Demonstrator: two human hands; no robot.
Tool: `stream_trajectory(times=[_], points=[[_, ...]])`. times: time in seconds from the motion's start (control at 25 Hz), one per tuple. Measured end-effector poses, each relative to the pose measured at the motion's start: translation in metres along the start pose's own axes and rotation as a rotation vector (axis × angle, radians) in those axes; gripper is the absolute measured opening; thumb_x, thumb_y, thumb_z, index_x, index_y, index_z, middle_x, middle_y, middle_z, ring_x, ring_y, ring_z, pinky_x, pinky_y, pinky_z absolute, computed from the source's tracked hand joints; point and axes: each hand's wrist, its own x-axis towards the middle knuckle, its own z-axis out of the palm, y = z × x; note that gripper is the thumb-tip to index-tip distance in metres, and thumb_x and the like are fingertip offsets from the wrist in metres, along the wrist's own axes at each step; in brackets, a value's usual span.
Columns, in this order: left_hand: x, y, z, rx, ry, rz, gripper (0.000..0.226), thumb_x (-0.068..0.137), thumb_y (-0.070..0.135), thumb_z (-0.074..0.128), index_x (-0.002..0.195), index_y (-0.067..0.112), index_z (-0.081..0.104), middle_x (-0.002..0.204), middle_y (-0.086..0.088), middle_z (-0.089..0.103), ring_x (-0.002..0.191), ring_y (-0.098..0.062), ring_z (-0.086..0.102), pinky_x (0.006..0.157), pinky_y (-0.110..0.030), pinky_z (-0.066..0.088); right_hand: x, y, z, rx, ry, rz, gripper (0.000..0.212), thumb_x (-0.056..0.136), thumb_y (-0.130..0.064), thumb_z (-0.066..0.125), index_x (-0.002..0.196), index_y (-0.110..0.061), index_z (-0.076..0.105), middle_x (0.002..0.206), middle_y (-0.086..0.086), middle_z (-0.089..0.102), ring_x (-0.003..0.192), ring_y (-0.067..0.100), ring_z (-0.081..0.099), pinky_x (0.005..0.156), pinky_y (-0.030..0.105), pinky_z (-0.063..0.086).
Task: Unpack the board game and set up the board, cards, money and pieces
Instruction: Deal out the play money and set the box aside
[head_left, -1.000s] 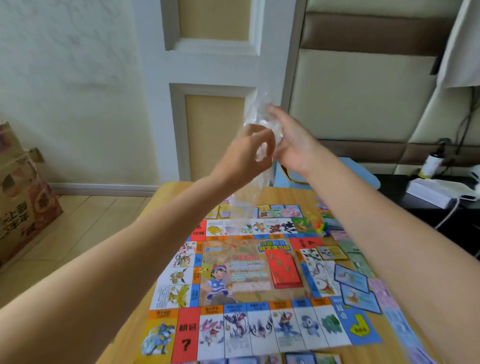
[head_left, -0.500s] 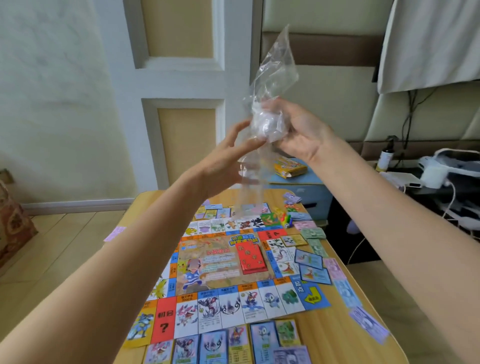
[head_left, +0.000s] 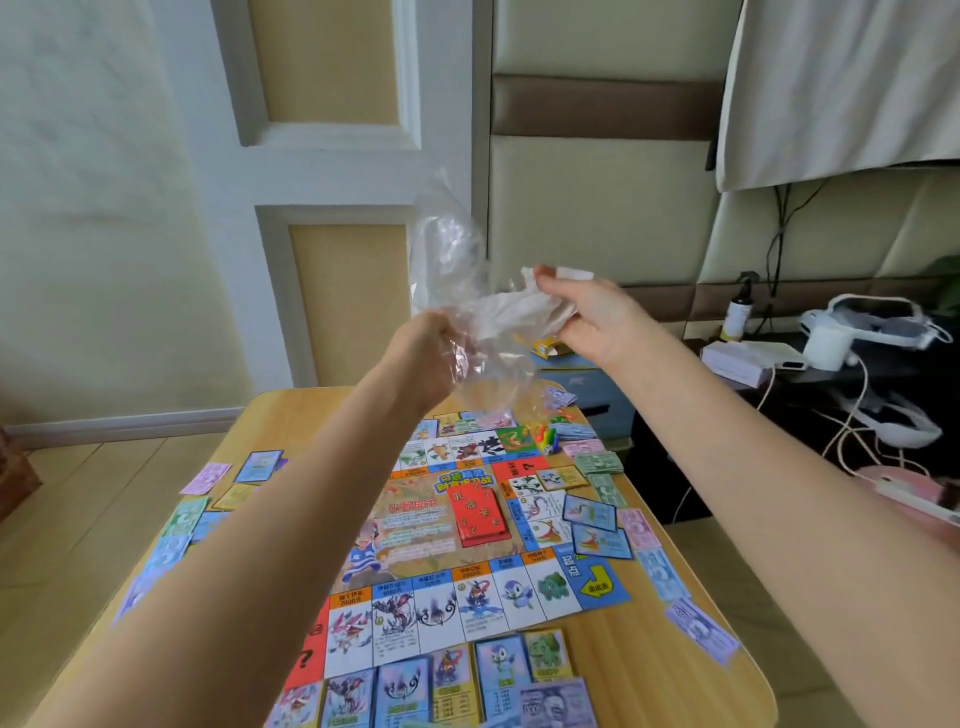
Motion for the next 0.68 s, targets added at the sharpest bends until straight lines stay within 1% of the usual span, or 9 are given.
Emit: stream_trajectory(times=[0.08,0.16,0.24,0.28,0.4,0.48,0.56,0.6,0.68], points=[[-0.009,-0.010,0.014,-0.029,0.019,0.004,0.030,0.086,-0.008,0.021,0.067,0.006,0.039,0.062,-0.007,0.038,0.048,-0.016,0.037,0.043,-0.014,0.032,-0.007,0.010,-0.005,-0.104,0.090,-0.086,0.027,0.094,0.004,0.042,0.072,-0.007,0.054,0.054,0.002,0.060,0.055,0.014,0.055,0.052,0.023,0.043],[-0.022,-0.024,0.032,-0.094,-0.046,0.005,0.032,0.088,-0.004,0.019,0.066,0.006,0.041,0.055,-0.006,0.045,0.041,-0.015,0.039,0.035,-0.009,0.028,-0.024,0.022,-0.016,-0.366,0.077,-0.155,0.023,0.097,-0.017,0.045,0.076,-0.015,0.054,0.069,0.003,0.054,0.061,0.012,0.050,0.051,0.022,0.037],[-0.036,-0.039,0.056,-0.103,-0.203,-0.045,0.034,0.094,0.013,0.021,0.073,0.007,0.046,0.053,-0.005,0.051,0.036,-0.013,0.045,0.035,-0.009,0.033,-0.045,0.027,-0.035,-0.589,0.015,-0.142,0.022,0.091,-0.045,0.052,0.088,-0.023,0.056,0.090,0.004,0.060,0.077,0.011,0.059,0.067,0.028,0.048],[-0.043,-0.047,0.068,-0.076,-0.275,-0.073,0.036,0.095,0.023,0.022,0.077,0.008,0.049,0.059,-0.005,0.052,0.038,-0.013,0.047,0.039,-0.011,0.036,-0.055,0.023,-0.049,-0.616,0.017,-0.115,0.025,0.088,-0.048,0.054,0.093,-0.024,0.057,0.098,0.004,0.062,0.086,0.013,0.062,0.076,0.031,0.050],[-0.057,-0.080,0.103,0.034,-0.411,-0.114,0.039,0.095,0.039,0.033,0.082,0.013,0.058,0.060,-0.002,0.058,0.047,-0.013,0.054,0.045,-0.016,0.042,-0.088,-0.008,-0.112,-0.383,-0.040,-0.001,0.018,0.082,-0.025,0.069,0.096,-0.017,0.061,0.090,0.005,0.065,0.073,0.013,0.060,0.061,0.027,0.047],[-0.072,-0.107,0.127,0.102,-0.496,-0.160,0.033,0.094,0.038,0.044,0.098,0.010,0.061,0.065,-0.002,0.064,0.047,-0.011,0.060,0.043,-0.016,0.045,-0.114,-0.026,-0.156,-0.335,-0.047,0.097,0.034,0.067,-0.022,0.081,0.096,-0.017,0.064,0.089,0.007,0.067,0.072,0.017,0.055,0.059,0.029,0.041],[-0.092,-0.139,0.149,0.156,-0.553,-0.245,0.027,0.093,0.028,0.048,0.109,0.008,0.058,0.075,-0.006,0.064,0.048,-0.012,0.062,0.041,-0.018,0.046,-0.148,-0.035,-0.193,-0.337,0.038,0.132,0.018,0.080,-0.011,0.066,0.097,-0.010,0.062,0.077,0.011,0.067,0.055,0.012,0.060,0.049,0.023,0.051],[-0.102,-0.157,0.158,0.165,-0.562,-0.275,0.022,0.093,0.023,0.048,0.108,0.009,0.058,0.075,-0.006,0.063,0.048,-0.012,0.061,0.041,-0.019,0.045,-0.165,-0.036,-0.210,-0.334,0.086,0.147,0.009,0.089,-0.004,0.053,0.093,-0.007,0.061,0.066,0.010,0.062,0.042,0.007,0.056,0.040,0.017,0.047],[-0.124,-0.194,0.172,0.168,-0.598,-0.347,0.015,0.092,0.010,0.045,0.096,0.008,0.060,0.067,-0.006,0.063,0.047,-0.011,0.058,0.044,-0.019,0.045,-0.199,-0.035,-0.245,-0.362,0.205,0.209,0.040,0.098,0.000,0.036,0.073,-0.010,0.066,0.046,0.002,0.051,0.026,0.001,0.040,0.027,0.009,0.030]])
